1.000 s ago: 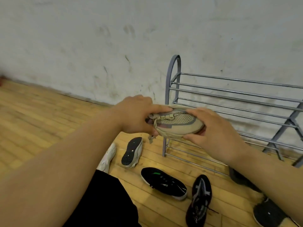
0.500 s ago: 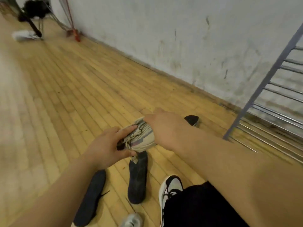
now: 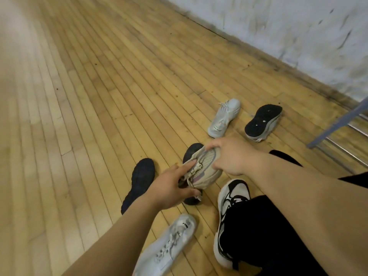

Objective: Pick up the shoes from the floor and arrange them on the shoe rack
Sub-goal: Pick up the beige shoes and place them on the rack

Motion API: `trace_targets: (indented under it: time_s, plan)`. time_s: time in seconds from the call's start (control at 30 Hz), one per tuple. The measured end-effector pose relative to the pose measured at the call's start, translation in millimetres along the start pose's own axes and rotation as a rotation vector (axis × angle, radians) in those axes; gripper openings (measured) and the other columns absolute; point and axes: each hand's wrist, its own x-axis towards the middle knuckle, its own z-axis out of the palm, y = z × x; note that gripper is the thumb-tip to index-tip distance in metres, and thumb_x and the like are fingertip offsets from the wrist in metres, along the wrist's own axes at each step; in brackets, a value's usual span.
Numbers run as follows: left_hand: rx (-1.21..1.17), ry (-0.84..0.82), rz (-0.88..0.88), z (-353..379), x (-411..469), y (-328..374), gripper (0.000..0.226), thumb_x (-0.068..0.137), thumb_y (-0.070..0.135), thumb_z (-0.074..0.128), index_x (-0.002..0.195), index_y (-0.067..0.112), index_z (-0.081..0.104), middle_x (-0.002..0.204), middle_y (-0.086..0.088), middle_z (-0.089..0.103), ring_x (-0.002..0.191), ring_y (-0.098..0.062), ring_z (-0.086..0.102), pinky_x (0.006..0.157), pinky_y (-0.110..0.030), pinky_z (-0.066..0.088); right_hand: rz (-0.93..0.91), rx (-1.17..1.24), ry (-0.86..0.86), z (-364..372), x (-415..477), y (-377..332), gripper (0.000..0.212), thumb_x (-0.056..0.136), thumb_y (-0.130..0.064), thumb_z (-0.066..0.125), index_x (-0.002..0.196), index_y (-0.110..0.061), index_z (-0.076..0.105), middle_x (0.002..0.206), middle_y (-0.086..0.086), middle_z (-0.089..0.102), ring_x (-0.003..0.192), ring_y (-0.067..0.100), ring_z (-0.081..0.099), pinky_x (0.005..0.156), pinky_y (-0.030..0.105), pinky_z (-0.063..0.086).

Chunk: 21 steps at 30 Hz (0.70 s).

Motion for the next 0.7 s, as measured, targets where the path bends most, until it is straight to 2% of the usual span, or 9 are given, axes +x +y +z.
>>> trace_targets:
  time_s: [0.13,0.3,0.43,0.5,0.6,0.7]
  plan:
    - [-0.053,-0.018,-0.032,10,-2,-7,0.095,0.078,0.064,0.076,0.152,0.063,0.017,0.125,0.013,0.049,0.116,-0.011,0.05,0.103,-0.035,0.044,-0.036,-0.031,0.004,7,4,-2,0.054,0.088,-0.014,0.067,0.137,-0.034,0.057,0.114,-0.006,0.061,0.098,0.015,0.057,0.074,0.025,0.044]
    - [-0.17,0.001,-0.039,22,1,-10,0.093,0.078,0.063,0.078,0.148,0.069,0.017,0.126,0.014,0.048,0.118,-0.009,0.05,0.104,-0.03,0.042,-0.028,-0.054,0.019,9,12,-5,0.051,0.089,-0.01,0.062,0.133,-0.036,0.059,0.118,-0.003,0.066,0.102,0.02,0.063,0.086,0.038,0.056]
    - [-0.204,0.006,-0.03,27,6,-1,0.095,0.079,0.06,0.079,0.153,0.06,0.02,0.13,0.012,0.048,0.118,-0.008,0.049,0.091,-0.014,0.035,-0.002,-0.056,0.029,4,13,-2,0.057,0.089,-0.007,0.061,0.138,-0.038,0.056,0.124,-0.001,0.065,0.108,0.023,0.063,0.091,0.042,0.057]
    - [-0.216,-0.002,-0.022,28,9,4,0.096,0.08,0.059,0.079,0.156,0.056,0.021,0.131,0.012,0.048,0.118,-0.007,0.047,0.089,-0.011,0.032,0.007,-0.081,0.049,1,11,1,0.059,0.09,-0.007,0.062,0.138,-0.039,0.056,0.128,0.0,0.064,0.11,0.023,0.062,0.092,0.042,0.056]
    - [-0.191,-0.014,-0.009,31,14,7,0.096,0.081,0.062,0.076,0.156,0.057,0.016,0.132,0.011,0.046,0.117,-0.008,0.046,0.094,-0.02,0.034,0.02,-0.104,0.082,-3,6,3,0.06,0.09,-0.006,0.063,0.139,-0.04,0.056,0.131,-0.001,0.064,0.112,0.023,0.062,0.091,0.041,0.056]
    - [-0.131,-0.015,-0.023,37,18,1,0.095,0.084,0.062,0.073,0.155,0.061,0.01,0.131,0.013,0.04,0.118,-0.011,0.046,0.098,-0.028,0.038,0.033,-0.105,0.109,-3,3,1,0.063,0.092,-0.001,0.055,0.142,-0.038,0.053,0.131,0.0,0.063,0.111,0.025,0.061,0.084,0.039,0.056]
